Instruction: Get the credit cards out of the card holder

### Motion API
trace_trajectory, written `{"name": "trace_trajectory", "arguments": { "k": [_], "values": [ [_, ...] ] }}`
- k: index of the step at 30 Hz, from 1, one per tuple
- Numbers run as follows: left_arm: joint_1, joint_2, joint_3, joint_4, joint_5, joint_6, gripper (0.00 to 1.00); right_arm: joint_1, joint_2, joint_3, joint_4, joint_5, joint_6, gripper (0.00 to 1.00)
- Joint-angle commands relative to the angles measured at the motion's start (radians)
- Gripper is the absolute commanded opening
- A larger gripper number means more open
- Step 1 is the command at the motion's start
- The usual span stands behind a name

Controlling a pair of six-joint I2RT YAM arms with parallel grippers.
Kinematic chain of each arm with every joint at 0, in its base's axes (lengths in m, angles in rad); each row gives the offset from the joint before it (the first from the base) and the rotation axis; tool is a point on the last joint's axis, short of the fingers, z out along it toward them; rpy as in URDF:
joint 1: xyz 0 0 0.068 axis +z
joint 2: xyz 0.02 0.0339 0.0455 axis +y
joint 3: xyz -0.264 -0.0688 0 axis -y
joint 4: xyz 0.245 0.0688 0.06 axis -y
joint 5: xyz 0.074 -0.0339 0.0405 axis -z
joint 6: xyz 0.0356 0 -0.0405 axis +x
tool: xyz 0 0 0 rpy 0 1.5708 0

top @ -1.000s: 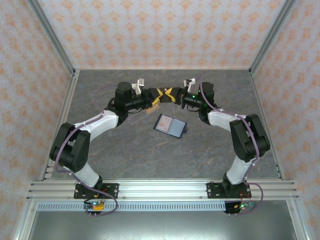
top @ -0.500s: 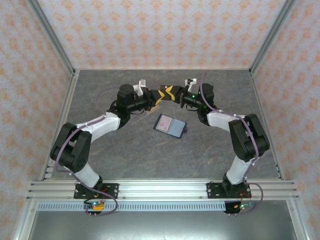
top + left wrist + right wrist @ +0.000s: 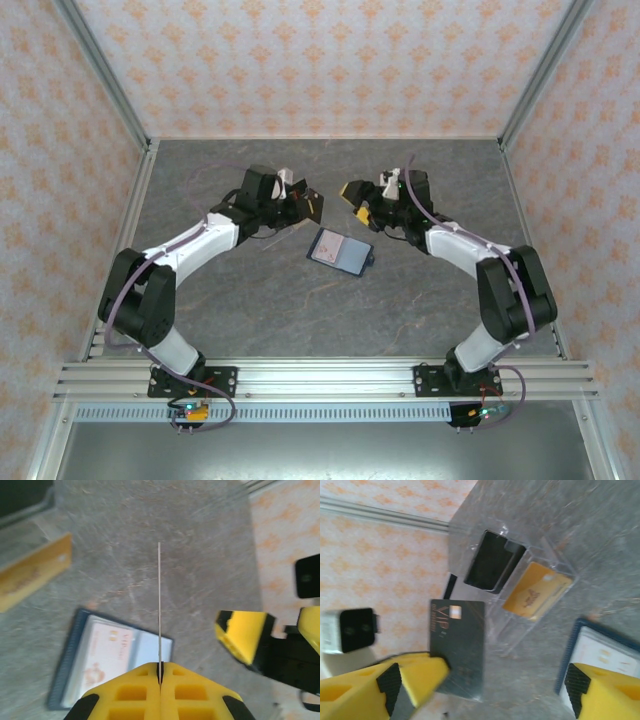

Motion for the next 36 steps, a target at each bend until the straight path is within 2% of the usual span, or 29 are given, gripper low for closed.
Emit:
{"name": "trace_trajectory", "arguments": {
  "k": [1,9,12,16,20,27,36],
  "values": [
    [-0.001,-0.045,0.107,-0.260,-0.141,0.313,0.00,-0.006,-0.062,-0.042,-0.152,0.110,-0.190,0.92],
    [0.000,0.047,0.334,-0.446,-0.339,0.654,0.00,-0.008,-0.081,-0.072,-0.174,0.149,-0.250,0.98],
    [0.006,0.105,0.409,-0.496,-0.365,0.775,0.00,-0.008,-0.085,-0.075,-0.181,0.154,-0.263,0.98],
    [0.020,0.166,0.472,-0.533,-0.327,0.932,0.00,-0.008,-0.086,-0.076,-0.171,0.142,-0.266,0.99],
    [0.025,0.237,0.557,-0.593,-0.359,1.015,0.00,-0.009,-0.084,-0.081,-0.138,0.137,-0.260,0.99],
    [0.036,0.343,0.653,-0.669,-0.328,1.139,0.00,-0.008,-0.045,-0.041,-0.118,0.111,-0.223,0.99],
    [0.059,0.438,0.748,-0.712,-0.329,1.219,0.00,-0.003,-0.041,-0.029,-0.132,0.098,-0.196,0.99]
  ]
}}
